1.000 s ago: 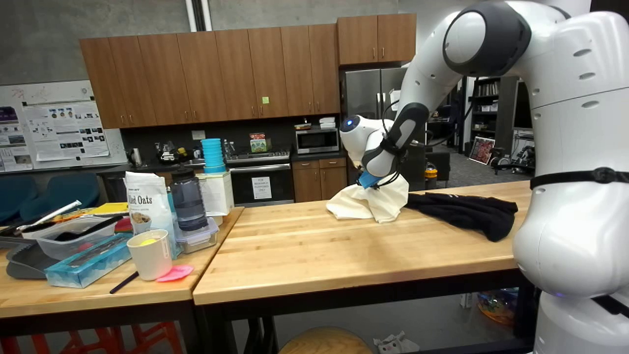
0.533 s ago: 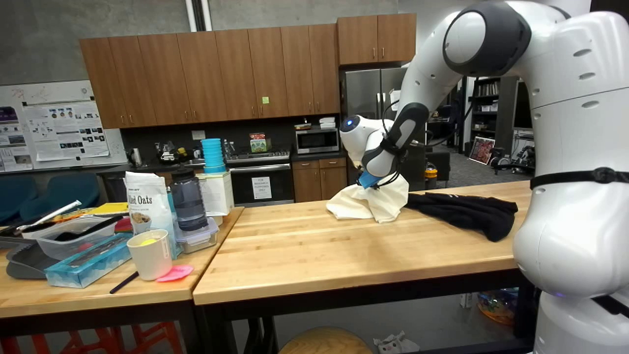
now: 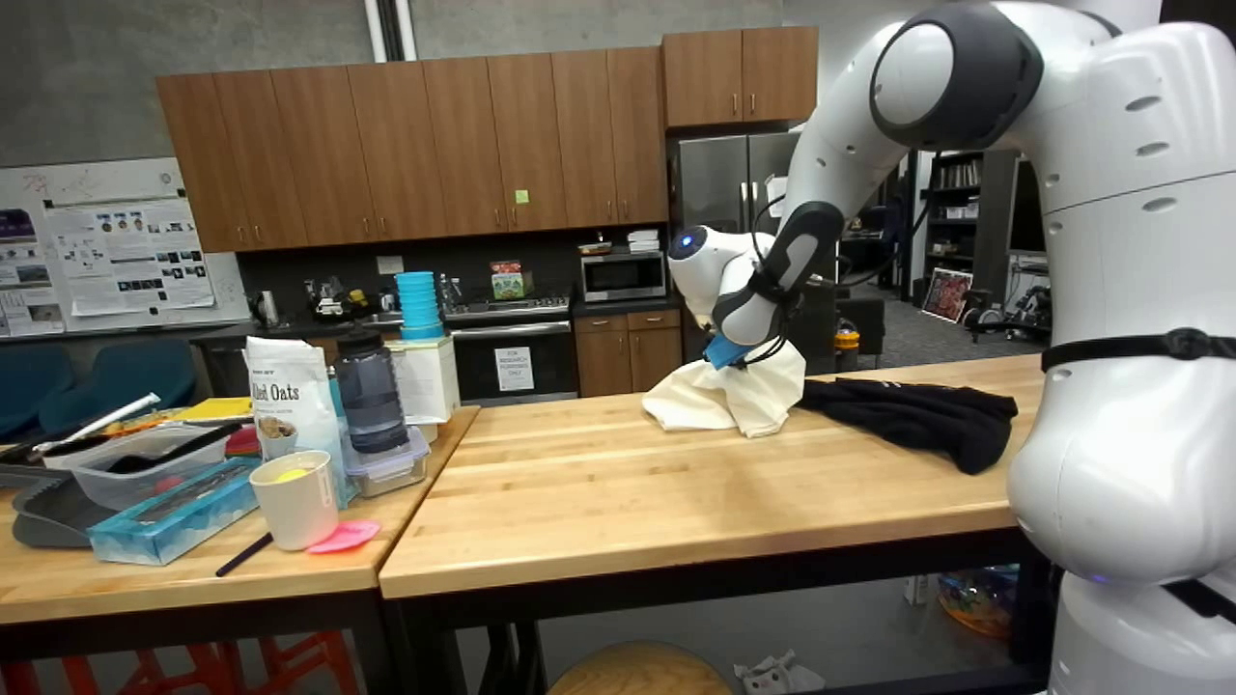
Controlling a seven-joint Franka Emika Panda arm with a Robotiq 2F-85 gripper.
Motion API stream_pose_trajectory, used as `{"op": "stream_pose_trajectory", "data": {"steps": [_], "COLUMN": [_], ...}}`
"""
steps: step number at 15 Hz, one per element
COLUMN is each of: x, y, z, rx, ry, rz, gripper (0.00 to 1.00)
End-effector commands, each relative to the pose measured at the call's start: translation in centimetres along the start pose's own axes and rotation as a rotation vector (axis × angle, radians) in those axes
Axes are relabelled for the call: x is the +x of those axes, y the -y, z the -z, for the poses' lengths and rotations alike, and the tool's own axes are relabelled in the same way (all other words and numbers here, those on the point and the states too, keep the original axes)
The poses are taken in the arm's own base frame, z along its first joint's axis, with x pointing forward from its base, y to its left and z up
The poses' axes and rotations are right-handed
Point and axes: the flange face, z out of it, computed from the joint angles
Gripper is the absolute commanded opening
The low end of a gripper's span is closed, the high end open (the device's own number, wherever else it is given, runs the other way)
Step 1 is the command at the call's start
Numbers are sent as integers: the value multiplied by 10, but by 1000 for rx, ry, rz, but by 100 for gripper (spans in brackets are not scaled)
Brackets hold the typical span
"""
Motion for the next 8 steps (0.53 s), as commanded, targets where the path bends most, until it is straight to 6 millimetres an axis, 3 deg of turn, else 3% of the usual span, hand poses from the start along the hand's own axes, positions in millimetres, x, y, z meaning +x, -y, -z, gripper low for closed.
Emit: {"op": "stream_pose_trajectory", "data": {"steps": [1,5,8], "x": [11,11,14], "y": [-13,-24,-31], "z": [-2,-22,-25], "rx": [-88,-174,-189], "ry": [-13,35,47], "rz": [-80,-131,-163], "gripper": [0,0,0]}}
